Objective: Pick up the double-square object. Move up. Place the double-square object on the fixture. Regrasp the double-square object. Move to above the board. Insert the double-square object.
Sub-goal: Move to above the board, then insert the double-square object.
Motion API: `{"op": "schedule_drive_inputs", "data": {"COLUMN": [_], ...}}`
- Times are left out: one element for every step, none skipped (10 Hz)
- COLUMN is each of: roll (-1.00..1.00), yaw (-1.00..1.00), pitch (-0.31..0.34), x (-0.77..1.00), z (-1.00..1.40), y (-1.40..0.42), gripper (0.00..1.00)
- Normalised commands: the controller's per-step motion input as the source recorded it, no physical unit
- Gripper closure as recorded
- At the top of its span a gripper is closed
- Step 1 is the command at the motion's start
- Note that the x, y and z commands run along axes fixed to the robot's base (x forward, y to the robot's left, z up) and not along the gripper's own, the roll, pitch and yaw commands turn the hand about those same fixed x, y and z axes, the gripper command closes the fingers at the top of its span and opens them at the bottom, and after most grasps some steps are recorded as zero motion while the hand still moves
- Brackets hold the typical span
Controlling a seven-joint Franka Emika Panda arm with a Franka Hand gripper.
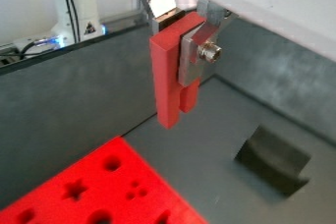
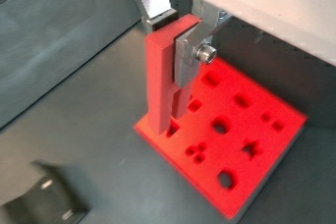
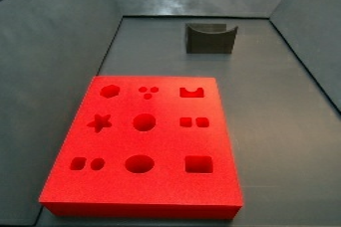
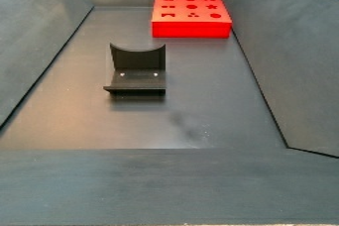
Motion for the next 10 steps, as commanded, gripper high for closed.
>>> {"op": "schedule_drive_inputs", "data": {"roll": [-0.58,-0.45,-0.26,0.00,0.05,0.05,0.00,-0.07,-0.06,-0.04], "yaw": [-0.04,-0.04,-0.02,0.00,0.03,0.00,-0.39,-0.56,-0.71,-0.77], "pitch": [-0.040,-0.037,-0.028,-0.004,-0.009,-0.156,-0.147,-0.119,-0.084,-0.064], "x": [-0.10,-0.08,-0.06,0.00,0.01,0.11,0.03,0.15,0.00,0.00], "z": [-0.01,0.00,0.00,-0.03,-0.12,-0.35,-0.52,-0.34,-0.29,-0.33], "y": [-0.02,-0.01,-0.01,0.00,-0.25,-0.37,-0.73,-0.39,-0.36,-0.33], "gripper": [1.00,1.00,1.00,1.00,1.00,1.00,1.00,1.00,1.00,1.00]}}
